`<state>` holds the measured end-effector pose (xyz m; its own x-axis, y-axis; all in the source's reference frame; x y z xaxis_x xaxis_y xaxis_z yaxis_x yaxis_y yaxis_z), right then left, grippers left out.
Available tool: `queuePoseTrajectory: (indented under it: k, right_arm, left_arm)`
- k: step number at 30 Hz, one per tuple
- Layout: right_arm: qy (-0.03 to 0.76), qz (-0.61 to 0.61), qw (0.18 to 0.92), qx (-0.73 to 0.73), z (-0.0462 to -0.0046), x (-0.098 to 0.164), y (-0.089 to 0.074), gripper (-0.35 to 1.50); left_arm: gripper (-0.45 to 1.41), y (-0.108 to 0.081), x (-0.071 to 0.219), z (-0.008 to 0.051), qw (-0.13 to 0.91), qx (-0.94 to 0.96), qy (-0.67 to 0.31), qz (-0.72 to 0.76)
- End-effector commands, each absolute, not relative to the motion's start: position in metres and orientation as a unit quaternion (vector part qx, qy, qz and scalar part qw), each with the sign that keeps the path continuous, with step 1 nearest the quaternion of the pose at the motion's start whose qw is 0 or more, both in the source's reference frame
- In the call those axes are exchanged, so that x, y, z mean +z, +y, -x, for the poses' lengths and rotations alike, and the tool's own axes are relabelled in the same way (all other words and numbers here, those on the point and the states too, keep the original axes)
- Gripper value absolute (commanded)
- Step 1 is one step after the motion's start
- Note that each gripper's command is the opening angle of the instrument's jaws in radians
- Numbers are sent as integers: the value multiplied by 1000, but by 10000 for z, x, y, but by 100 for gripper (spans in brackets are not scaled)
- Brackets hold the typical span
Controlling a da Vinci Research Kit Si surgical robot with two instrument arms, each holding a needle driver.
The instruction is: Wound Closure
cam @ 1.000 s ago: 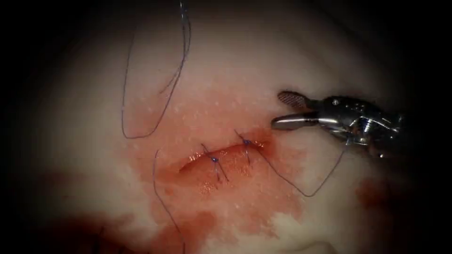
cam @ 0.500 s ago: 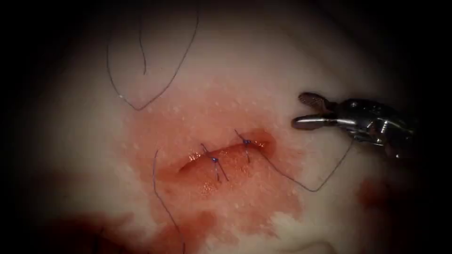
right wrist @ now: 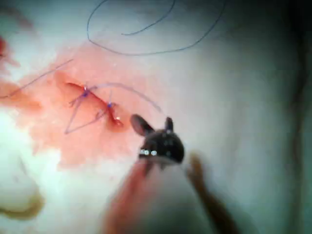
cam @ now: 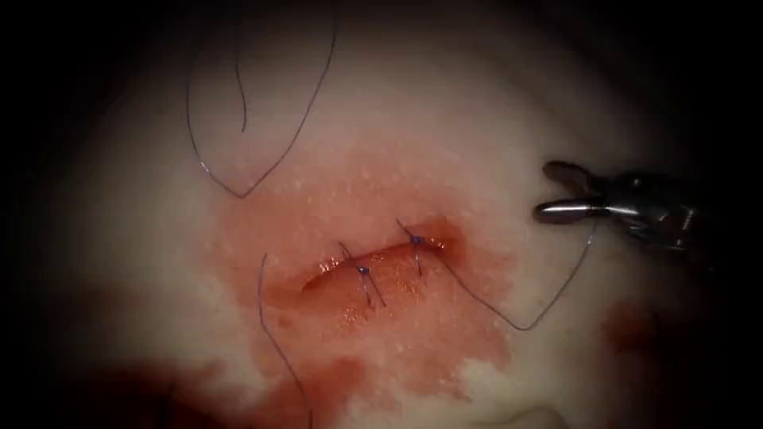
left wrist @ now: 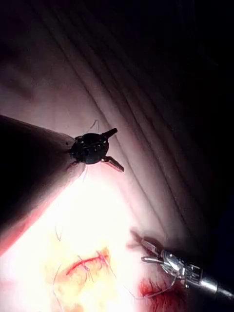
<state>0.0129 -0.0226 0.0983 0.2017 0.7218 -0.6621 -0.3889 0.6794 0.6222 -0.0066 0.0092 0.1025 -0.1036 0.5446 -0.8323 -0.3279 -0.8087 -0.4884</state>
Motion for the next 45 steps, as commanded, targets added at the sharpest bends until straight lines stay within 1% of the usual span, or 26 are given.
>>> queuePoseTrajectory:
  k: [1, 2, 3, 4, 5, 6, 13, 14, 15, 17, 18, 23, 27, 28, 32, 37, 45]
  right_arm:
    - [517, -166, 758, 363, -137, 988, -227, 137]
    - [516, -167, 759, 361, -137, 987, -229, 137]
    - [516, -167, 759, 361, -137, 987, -229, 137]
    - [516, -168, 759, 361, -136, 987, -229, 138]
    - [509, -169, 764, 359, -135, 986, -231, 138]
    - [507, -168, 767, 356, -134, 986, -233, 138]
    - [499, -168, 774, 351, -138, 993, -241, 138]
    - [499, -168, 774, 351, -138, 993, -241, 138]
    - [498, -169, 775, 350, -139, 993, -242, 138]
    - [498, -169, 775, 350, -139, 993, -242, 138]
    - [497, -170, 776, 349, -139, 993, -243, 138]
    - [498, -172, 776, 346, -139, 994, -244, 138]
    - [496, -172, 778, 345, -139, 996, -246, 138]
    - [492, -172, 782, 343, -139, 1000, -247, 138]
    - [478, -170, 793, 338, -139, 1012, -252, 138]
    - [477, -169, 794, 338, -140, 1014, -253, 138]
    - [477, -168, 794, 338, -141, 1015, -253, 138]
  left_arm:
    - [98, 91, 1026, 82, 286, 741, -99, 600]
    - [98, 74, 1018, 112, 268, 747, -120, 597]
    - [98, 74, 1018, 112, 268, 747, -120, 597]
    - [98, 66, 1016, 125, 260, 750, -128, 595]
    - [98, 36, 1013, 175, 237, 758, -151, 588]
    - [98, 15, 1015, 212, 234, 758, -171, 585]
    - [94, -55, 1054, 323, 256, 742, -238, 572]
    - [94, -55, 1054, 323, 256, 742, -238, 572]
    - [94, -66, 1067, 339, 259, 739, -248, 571]
    - [94, -70, 1073, 345, 263, 737, -255, 568]
    - [94, -82, 1084, 356, 273, 730, -274, 563]
    - [93, -95, 1084, 371, 275, 714, -321, 559]
    - [89, -101, 1070, 377, 267, 703, -347, 561]
    - [86, -104, 1061, 382, 263, 696, -360, 563]
    - [83, -114, 1061, 399, 251, 689, -379, 564]
    - [83, -116, 1068, 405, 253, 691, -378, 562]
    - [64, -124, 1062, 414, 242, 687, -391, 562]
